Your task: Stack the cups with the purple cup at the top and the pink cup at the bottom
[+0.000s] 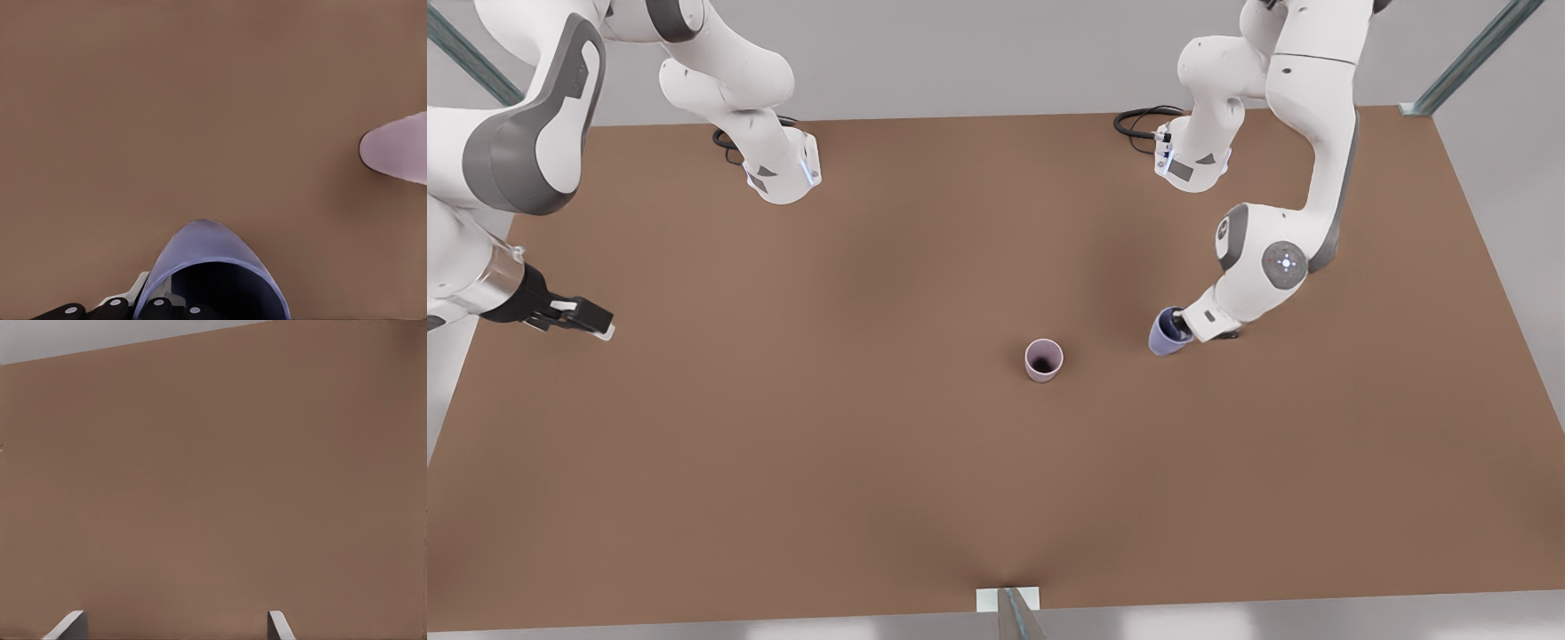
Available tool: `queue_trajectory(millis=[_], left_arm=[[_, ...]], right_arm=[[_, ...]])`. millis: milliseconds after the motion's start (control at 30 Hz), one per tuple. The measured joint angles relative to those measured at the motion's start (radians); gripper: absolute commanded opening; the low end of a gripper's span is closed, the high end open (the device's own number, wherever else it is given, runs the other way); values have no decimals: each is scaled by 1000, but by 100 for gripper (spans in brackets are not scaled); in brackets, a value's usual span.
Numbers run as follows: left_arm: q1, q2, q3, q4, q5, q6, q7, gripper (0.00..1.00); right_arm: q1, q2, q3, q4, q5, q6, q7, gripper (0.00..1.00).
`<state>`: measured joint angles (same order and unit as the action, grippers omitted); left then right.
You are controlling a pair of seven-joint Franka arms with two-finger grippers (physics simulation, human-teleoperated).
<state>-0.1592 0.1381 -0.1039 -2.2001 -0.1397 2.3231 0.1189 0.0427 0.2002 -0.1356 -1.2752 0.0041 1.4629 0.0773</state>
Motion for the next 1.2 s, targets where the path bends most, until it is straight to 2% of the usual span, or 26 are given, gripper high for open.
queue_trajectory(millis=[167, 267, 467, 1133, 1200], left_arm=[[-41, 39, -112, 157, -1, -73, -105, 21], [-112, 110, -120, 274, -2, -95, -183, 21], [-157, 209, -121, 420, -1, -118, -325, 21], [-200, 321, -121, 445, 4, -121, -603, 21], [-200, 327, -121, 445, 2, -119, -616, 27]], right_arm=[[0, 0, 0, -1, -3, 3, -43, 100], [0, 0, 0, -1, -4, 4, -63, 100], [-1, 0, -1, 0, -3, 7, -95, 100], [-1, 0, -1, 1, 1, 9, -149, 100], [-1, 0, -1, 1, 1, 9, -152, 100]])
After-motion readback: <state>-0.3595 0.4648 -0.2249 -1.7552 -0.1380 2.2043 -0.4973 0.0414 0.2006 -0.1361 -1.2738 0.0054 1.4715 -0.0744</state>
